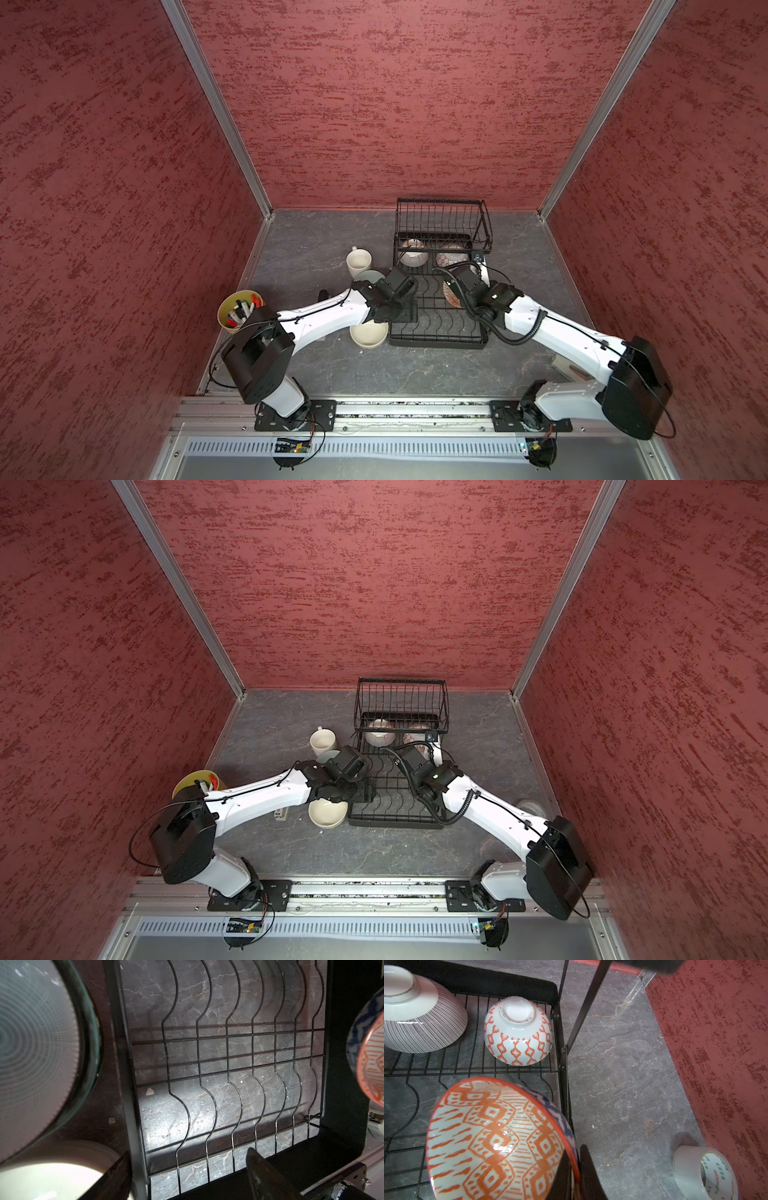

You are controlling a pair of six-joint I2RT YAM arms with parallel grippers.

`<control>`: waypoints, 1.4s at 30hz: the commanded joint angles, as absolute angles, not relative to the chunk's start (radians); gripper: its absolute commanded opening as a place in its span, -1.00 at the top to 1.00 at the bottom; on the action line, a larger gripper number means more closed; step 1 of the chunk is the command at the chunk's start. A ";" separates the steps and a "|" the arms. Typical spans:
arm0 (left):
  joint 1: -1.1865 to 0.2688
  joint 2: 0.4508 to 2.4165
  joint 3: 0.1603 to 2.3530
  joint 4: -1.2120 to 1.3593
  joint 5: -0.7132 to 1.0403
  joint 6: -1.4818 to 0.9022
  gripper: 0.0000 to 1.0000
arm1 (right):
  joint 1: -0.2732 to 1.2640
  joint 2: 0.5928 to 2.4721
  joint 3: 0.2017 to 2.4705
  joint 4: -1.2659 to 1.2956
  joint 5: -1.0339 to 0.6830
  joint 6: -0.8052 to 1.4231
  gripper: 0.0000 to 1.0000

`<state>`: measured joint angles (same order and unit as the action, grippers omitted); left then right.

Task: Load the bowls into the dish rack
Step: 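Lower the bowl rim-down into the nearer part of the rack with the right gripper, then stand the orange-patterned bowl on edge against the red-and-white bowl with the right gripper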

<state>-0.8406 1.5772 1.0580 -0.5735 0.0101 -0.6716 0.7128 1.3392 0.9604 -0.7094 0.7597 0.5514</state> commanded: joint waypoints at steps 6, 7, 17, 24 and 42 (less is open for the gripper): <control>-0.886 1.623 1.098 -0.492 0.056 -0.652 -0.68 | 0.718 1.388 0.996 -0.700 0.908 0.572 1.00; -0.889 1.628 1.099 -0.485 0.064 -0.652 -0.68 | 0.717 1.395 0.996 -0.696 0.915 0.571 1.00; -0.933 1.660 1.130 -0.466 0.079 -0.653 -0.68 | 0.718 1.448 0.981 -0.662 1.028 0.605 1.00; -0.939 1.622 1.108 -0.460 0.064 -0.657 -0.68 | 0.717 1.482 0.949 -0.604 1.091 0.594 1.00; -0.921 1.355 0.969 -0.451 -0.041 -0.668 -0.70 | 0.719 1.626 0.968 -0.532 1.256 0.458 1.00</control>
